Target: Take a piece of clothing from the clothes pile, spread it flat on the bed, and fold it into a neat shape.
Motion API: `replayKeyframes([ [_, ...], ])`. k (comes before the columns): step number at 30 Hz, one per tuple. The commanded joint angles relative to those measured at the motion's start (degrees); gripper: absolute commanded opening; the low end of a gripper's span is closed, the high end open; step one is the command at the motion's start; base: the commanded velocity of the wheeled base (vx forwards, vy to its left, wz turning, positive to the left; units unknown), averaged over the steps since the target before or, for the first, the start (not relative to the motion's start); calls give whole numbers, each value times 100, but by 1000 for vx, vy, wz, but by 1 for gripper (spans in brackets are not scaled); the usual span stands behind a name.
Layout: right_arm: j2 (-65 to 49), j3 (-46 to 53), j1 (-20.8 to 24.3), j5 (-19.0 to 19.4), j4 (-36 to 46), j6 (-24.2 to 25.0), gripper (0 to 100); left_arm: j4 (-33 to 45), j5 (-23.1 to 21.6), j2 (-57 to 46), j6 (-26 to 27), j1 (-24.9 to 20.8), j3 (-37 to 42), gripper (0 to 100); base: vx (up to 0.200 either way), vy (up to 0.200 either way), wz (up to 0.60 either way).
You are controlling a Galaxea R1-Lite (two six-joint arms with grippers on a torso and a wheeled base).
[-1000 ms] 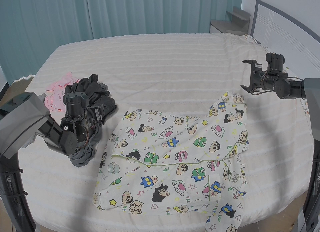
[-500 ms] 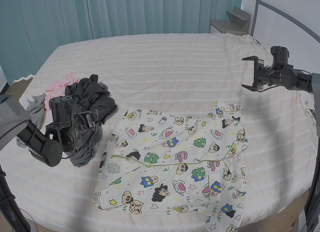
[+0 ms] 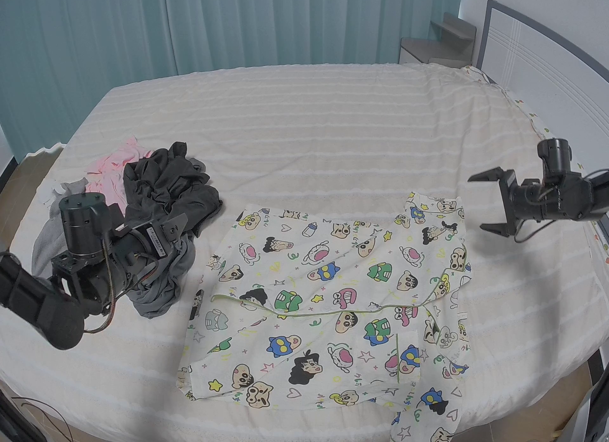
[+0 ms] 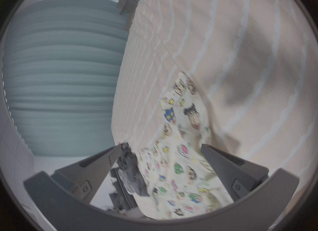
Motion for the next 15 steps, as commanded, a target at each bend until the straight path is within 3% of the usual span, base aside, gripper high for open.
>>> replayKeyframes([
  [1,-1798,4947,-1068,1800,-1493,-4056,100,341,-1907,-3195,-2528,-547,2016,100,0,0,0],
  [5,-1148,5237,-1059,1835,-1493,-4865,100,666,-1960,-3467,-2616,-547,1990,100,0,0,0],
  [9,-462,5448,-1103,1783,-1493,-6113,100,1062,-1960,-3529,-2625,-573,1876,100,0,0,0],
  [15,30,5334,-936,1774,-1555,-6271,100,1255,-1925,-3335,-2625,-529,1797,100,0,0,0],
])
